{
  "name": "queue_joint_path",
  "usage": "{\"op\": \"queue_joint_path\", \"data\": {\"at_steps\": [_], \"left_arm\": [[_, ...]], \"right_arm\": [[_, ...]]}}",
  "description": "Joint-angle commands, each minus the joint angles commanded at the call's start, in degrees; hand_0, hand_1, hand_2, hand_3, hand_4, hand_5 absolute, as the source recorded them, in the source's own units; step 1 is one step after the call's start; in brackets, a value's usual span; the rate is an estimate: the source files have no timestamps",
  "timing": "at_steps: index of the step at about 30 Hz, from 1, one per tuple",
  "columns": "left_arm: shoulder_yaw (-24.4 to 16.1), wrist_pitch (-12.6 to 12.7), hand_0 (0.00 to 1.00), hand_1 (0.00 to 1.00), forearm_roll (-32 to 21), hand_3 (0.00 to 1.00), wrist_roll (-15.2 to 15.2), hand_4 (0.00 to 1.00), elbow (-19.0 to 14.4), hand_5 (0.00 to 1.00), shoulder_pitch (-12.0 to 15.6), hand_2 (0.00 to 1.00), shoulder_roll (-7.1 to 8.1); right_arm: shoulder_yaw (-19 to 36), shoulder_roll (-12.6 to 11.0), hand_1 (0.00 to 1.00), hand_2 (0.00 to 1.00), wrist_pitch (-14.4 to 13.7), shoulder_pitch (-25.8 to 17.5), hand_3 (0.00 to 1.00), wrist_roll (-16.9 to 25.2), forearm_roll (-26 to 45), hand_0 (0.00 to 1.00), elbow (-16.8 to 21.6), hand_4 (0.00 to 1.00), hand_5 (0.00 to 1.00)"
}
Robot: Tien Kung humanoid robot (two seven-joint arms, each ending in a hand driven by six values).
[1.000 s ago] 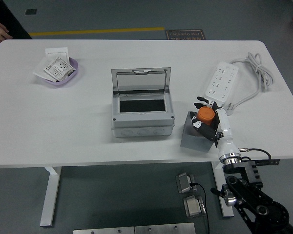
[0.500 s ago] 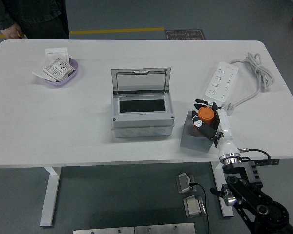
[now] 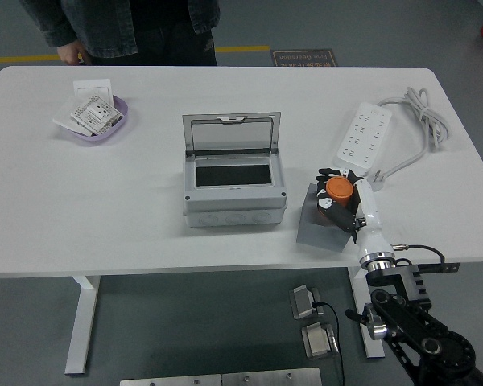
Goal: Pick up the cylinder from the cube,place it in the box,flap close box
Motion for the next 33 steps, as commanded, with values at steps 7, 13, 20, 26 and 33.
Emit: {"op": "queue_joint_path", "data": {"at_steps": [7, 13, 20, 26, 33], "left_arm": [[0.0, -0.1, 0.636, 0.655, 0.1, 0.619, -0.1, 0.685, 0.0, 0.407, -0.1, 0.48, -0.12], [0.0, -0.1, 0.636, 0.655, 0.2, 0.619, -0.1, 0.686, 0.0, 0.408, 0.0, 0.502, -0.19], [-0.1, -0.2, 0.638, 0.655, 0.3, 0.619, -0.1, 0.687, 0.0, 0.41, 0.0, 0.506, -0.28], [-0.1, -0.2, 0.639, 0.655, 0.4, 0.619, -0.2, 0.687, 0.0, 0.411, 0.0, 0.509, -0.31], [-0.3, -0.2, 0.639, 0.655, 0.6, 0.619, -0.1, 0.689, 0.0, 0.414, 0.1, 0.509, -0.31]], "right_arm": [[0.8, -0.2, 0.324, 0.331, -0.5, 0.2, 0.299, -0.5, -2.0, 0.527, 0.9, 0.002, 0.002], [1.7, -0.3, 0.2, 0.31, -0.9, 0.3, 0.29, -1.1, -4.0, 0.488, 2.1, 0.002, 0.002], [2.7, -0.4, 0.174, 0.301, -1.3, 0.3, 0.281, -2.2, -6.9, 0.418, 3.5, 0.002, 0.002], [2.9, -0.6, 0.176, 0.297, -1.7, 0.3, 0.275, -2.7, -8.1, 0.407, 4.4, 0.002, 0.002], [0.9, -2.3, 0.187, 0.292, -4.6, 3.1, 0.273, -6.8, -14.5, 0.416, 5.8, 0.002, 0.002]]}}
